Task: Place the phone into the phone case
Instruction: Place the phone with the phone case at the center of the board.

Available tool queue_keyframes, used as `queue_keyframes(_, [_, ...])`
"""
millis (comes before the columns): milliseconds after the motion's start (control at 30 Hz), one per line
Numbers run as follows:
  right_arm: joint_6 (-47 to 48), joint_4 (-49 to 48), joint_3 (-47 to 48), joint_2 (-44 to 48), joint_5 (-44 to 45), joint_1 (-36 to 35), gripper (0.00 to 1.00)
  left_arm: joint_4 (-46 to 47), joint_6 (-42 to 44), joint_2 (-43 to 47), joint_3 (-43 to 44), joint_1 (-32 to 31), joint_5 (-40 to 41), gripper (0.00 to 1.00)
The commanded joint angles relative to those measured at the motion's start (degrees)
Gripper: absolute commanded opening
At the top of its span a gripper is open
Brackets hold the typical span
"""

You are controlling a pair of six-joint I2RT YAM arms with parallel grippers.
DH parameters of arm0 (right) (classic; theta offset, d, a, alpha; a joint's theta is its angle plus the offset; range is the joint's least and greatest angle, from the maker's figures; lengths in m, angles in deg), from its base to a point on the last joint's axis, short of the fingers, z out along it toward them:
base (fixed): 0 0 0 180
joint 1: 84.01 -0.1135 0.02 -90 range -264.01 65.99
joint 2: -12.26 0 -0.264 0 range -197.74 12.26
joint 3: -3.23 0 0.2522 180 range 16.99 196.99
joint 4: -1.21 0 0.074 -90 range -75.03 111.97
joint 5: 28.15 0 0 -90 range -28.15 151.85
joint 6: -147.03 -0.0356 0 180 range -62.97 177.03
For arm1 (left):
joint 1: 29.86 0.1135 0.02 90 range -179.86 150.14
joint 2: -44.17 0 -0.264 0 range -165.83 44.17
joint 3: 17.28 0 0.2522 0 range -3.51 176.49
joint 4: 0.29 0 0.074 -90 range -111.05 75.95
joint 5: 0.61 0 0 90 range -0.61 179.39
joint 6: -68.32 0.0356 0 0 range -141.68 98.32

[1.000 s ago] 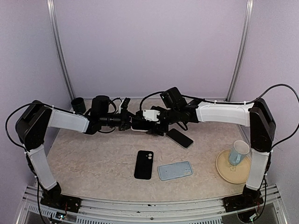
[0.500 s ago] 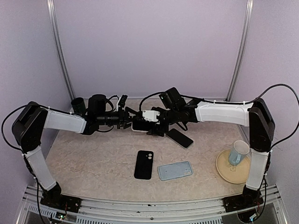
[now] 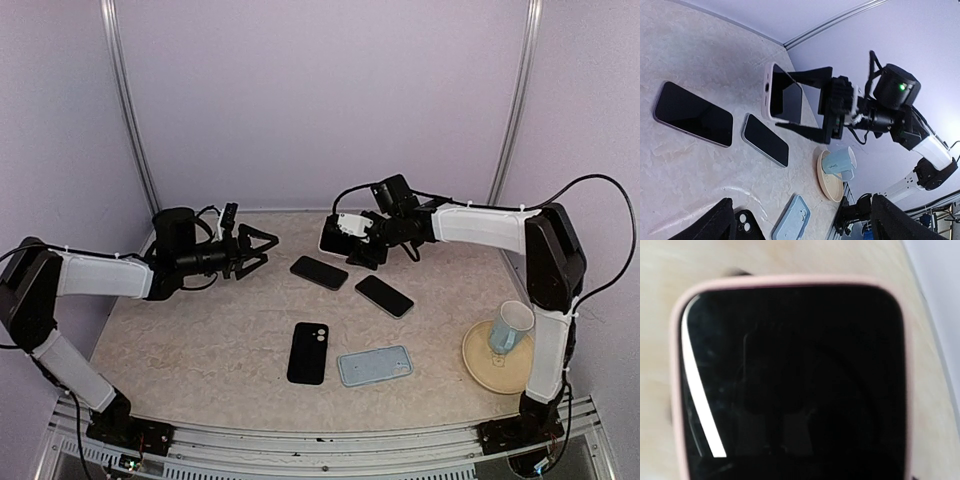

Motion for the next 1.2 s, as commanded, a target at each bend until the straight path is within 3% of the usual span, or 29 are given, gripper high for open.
queue_keyframes(0, [-5.18,0.13,6.53,-3.51,4.9,4.14,0.54,-1.53,0.98,3.59,-2.33,0.01,2.49,0.92])
queue_keyframes(300, [-19.47,-0.77,8.97,-7.84,15.04,8.67,0.56,-6.12,2.69,8.05,-4.49,-0.88,5.53,0.93])
queue_keyframes(600, [-39.54,-0.69,7.99,-9.22,17.09,15.57,0.6,-10.74,4.07,11.61,-5.04,-1.82,9.81,0.93])
queue_keyframes(1167, [-49.05,-5.12,2.78,-11.8,20.84,20.79,0.63,-11.16,4.25,13.36,-6.34,-1.91,10.91,0.93])
